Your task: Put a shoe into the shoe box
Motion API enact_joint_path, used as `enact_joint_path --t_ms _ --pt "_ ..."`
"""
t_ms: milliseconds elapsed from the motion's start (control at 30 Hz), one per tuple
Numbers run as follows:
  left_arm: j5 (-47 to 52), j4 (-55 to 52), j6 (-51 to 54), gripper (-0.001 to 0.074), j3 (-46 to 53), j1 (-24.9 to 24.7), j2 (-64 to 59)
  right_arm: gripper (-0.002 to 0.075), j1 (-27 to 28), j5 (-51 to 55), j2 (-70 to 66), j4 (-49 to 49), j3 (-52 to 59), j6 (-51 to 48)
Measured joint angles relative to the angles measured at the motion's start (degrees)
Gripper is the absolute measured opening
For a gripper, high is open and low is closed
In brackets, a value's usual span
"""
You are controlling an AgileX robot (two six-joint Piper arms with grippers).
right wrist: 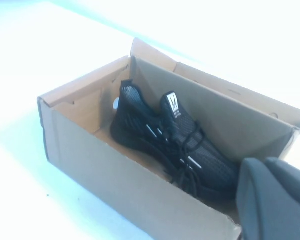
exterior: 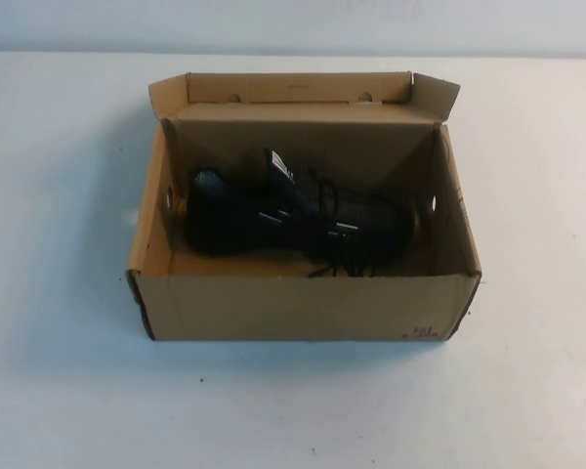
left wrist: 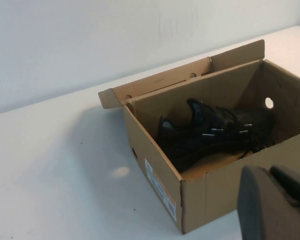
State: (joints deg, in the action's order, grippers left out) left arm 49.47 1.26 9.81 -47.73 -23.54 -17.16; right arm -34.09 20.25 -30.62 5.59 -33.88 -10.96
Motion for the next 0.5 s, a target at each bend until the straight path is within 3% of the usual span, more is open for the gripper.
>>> enact_joint_path --t_ms 500 --pt "0.0 0.0 0.0 -0.0001 0.0 0.0 0.0 -0.0016 0.0 -0.1 0.1 0.3 0.0 0.0"
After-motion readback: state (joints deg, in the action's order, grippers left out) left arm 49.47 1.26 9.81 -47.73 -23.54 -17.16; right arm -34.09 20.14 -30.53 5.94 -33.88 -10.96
